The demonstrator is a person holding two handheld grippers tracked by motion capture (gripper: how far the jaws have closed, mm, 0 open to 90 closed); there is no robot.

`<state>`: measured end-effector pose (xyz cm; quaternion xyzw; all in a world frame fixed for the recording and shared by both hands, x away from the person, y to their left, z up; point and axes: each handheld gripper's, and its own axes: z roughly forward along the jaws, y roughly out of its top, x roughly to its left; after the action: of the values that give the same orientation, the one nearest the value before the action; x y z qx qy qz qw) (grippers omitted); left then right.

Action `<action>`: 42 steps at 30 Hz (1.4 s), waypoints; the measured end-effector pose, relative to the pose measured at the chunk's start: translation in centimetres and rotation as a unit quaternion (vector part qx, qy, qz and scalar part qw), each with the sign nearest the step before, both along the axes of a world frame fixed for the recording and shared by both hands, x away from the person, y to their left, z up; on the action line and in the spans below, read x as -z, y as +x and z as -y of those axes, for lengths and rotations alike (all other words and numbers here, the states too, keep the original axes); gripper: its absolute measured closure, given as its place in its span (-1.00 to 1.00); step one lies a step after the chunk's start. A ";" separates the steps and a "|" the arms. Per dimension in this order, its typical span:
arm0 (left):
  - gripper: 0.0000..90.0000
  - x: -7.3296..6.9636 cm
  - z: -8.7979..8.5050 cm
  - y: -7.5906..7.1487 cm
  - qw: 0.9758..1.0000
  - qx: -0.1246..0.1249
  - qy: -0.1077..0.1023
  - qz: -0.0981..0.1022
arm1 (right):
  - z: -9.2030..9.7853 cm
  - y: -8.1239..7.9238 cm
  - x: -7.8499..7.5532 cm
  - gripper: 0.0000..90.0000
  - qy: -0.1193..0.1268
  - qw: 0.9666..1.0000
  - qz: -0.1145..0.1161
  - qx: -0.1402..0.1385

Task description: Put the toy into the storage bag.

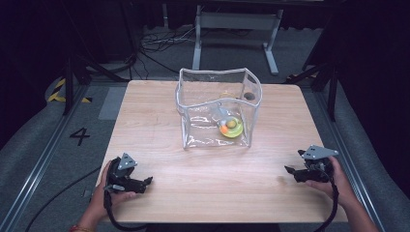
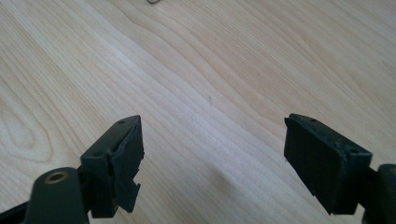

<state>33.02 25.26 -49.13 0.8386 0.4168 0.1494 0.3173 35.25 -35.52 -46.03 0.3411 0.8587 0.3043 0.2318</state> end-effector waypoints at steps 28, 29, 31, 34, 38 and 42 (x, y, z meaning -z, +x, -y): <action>-0.96 0.0 0.0 0.0 1.000 -0.005 0.001 0.002 | 3.4 -3.1 3.5 -0.64 0.099 0.992 -0.045 0.062; -0.96 0.0 0.0 0.0 1.000 -0.005 0.001 0.002 | 3.4 -3.1 3.5 -0.64 0.097 0.992 -0.045 0.063; -0.96 0.0 0.0 0.0 1.000 -0.005 0.000 0.002 | 3.3 -3.1 3.5 -0.67 0.096 0.992 -0.045 0.068; -0.97 0.0 0.0 0.0 1.000 -0.005 0.002 0.002 | 3.2 -3.1 3.5 -0.68 0.096 0.992 -0.045 0.072; -0.96 0.0 0.0 0.0 1.000 -0.006 0.002 0.003 | 3.2 -3.1 3.5 -0.68 0.096 0.992 -0.045 0.072; -0.97 0.0 0.0 0.0 1.000 -0.005 0.001 0.002 | 3.1 -3.1 3.5 -0.72 0.094 0.992 -0.043 0.077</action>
<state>32.99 25.23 -49.13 0.8367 0.4202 0.1530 0.3161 32.15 -38.67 -49.56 0.4396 0.8065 0.3498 0.1844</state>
